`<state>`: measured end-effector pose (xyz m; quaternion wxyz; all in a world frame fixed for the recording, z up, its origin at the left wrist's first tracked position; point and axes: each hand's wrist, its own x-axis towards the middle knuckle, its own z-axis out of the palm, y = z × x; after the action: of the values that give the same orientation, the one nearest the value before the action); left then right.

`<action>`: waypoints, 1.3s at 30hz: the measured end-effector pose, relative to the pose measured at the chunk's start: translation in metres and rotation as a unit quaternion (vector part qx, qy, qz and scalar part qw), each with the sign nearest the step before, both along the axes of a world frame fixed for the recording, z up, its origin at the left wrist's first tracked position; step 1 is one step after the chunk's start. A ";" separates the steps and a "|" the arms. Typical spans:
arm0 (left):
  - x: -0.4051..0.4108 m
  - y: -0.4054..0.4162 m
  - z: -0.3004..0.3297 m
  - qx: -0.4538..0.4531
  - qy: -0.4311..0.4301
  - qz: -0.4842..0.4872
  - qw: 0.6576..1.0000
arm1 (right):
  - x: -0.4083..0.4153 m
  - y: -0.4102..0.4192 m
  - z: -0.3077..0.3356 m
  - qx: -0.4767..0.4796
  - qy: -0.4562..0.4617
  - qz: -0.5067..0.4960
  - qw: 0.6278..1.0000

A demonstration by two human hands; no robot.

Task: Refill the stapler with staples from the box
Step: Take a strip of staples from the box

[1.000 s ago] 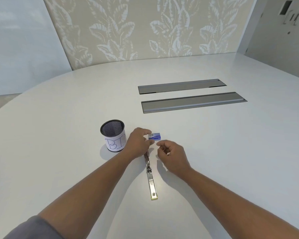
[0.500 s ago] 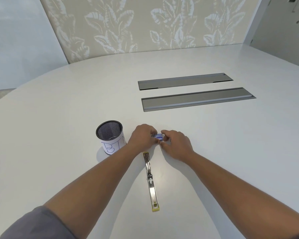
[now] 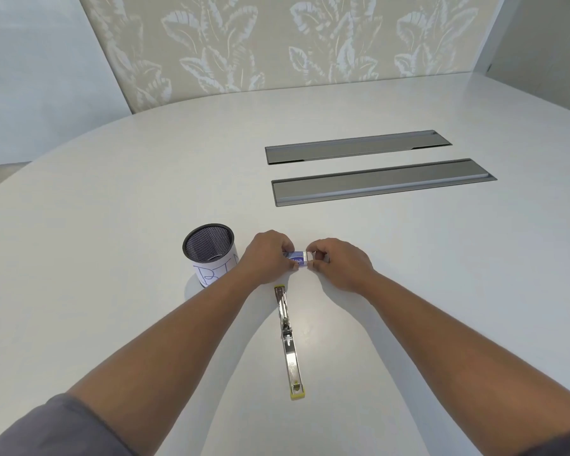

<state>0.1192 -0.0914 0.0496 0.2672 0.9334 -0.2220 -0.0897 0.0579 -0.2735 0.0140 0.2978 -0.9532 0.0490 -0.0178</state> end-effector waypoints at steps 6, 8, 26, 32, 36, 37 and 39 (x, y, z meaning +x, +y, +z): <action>-0.003 0.000 0.000 -0.006 -0.002 0.005 1.000 | -0.005 0.002 0.002 0.034 -0.007 -0.004 0.999; -0.004 0.000 0.001 -0.006 -0.001 0.006 1.000 | -0.007 0.002 0.001 0.053 -0.011 -0.020 0.998; -0.002 -0.001 0.002 0.010 -0.004 -0.004 1.000 | 0.000 0.004 0.022 0.046 0.011 -0.027 0.999; -0.002 -0.001 0.002 0.011 -0.004 -0.005 1.000 | 0.007 0.008 0.032 0.008 0.022 0.008 1.000; -0.003 -0.001 0.003 0.008 -0.004 -0.003 1.000 | 0.008 0.010 0.033 0.008 0.014 0.008 1.000; -0.003 -0.001 0.003 0.006 -0.003 -0.003 1.000 | 0.008 0.009 0.033 0.013 0.011 0.008 1.000; -0.003 0.000 0.003 0.008 -0.004 -0.006 1.000 | 0.006 0.008 0.033 0.029 0.003 0.010 1.000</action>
<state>0.1158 -0.0918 0.0524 0.2584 0.9346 -0.2276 -0.0893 0.0643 -0.2656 0.0473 0.3255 -0.9446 0.0414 -0.0101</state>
